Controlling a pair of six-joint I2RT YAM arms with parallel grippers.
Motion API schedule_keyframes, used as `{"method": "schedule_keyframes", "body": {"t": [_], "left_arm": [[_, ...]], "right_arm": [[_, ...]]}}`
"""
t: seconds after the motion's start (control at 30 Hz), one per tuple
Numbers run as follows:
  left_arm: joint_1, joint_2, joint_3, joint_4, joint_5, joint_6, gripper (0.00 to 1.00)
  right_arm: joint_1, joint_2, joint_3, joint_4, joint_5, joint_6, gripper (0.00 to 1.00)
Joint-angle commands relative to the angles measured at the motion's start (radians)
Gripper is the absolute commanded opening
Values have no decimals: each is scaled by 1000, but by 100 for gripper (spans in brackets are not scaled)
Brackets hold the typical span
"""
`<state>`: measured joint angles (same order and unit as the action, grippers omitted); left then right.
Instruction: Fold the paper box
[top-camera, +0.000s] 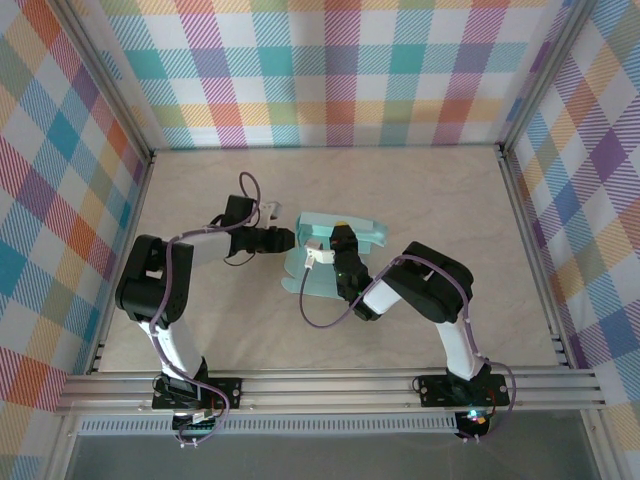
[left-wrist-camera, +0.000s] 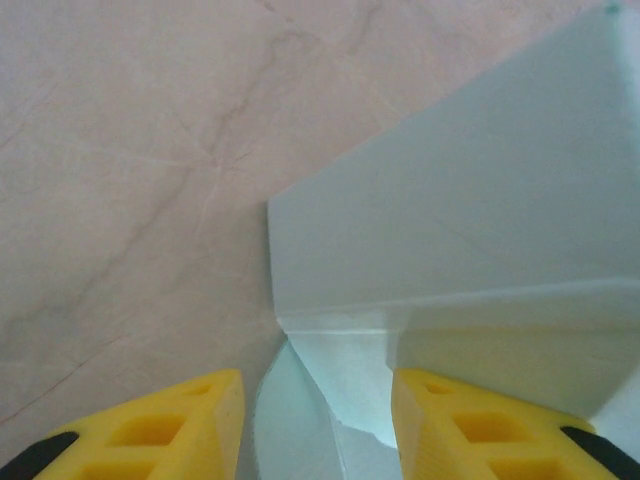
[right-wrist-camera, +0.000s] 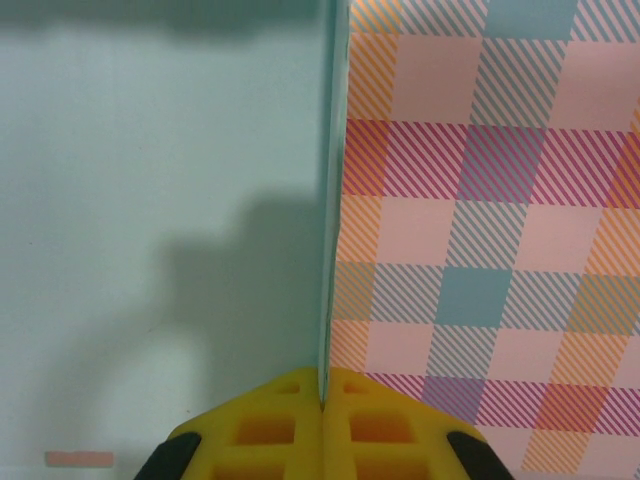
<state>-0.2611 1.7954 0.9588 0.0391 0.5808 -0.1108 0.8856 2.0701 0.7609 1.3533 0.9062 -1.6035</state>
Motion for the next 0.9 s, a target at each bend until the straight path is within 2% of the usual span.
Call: {"method": "schedule_keyframes", "body": {"t": [0.0, 0.17, 0.47, 0.7, 0.87], "left_arm": [[-29, -33, -25, 76, -19, 88, 42], [-46, -35, -54, 182, -2, 78, 41], [-69, 5, -61, 301, -49, 22, 39], [-120, -13, -131, 430, -163, 14, 35], [-139, -21, -170, 490, -234, 11, 28]], "right_arm": [[12, 5, -7, 19, 17, 29, 0], [15, -17, -8, -34, 16, 73, 0], [23, -40, -12, -96, 11, 125, 0], [29, -50, -11, -142, 13, 166, 0], [29, -60, -5, -184, 13, 199, 0]]}}
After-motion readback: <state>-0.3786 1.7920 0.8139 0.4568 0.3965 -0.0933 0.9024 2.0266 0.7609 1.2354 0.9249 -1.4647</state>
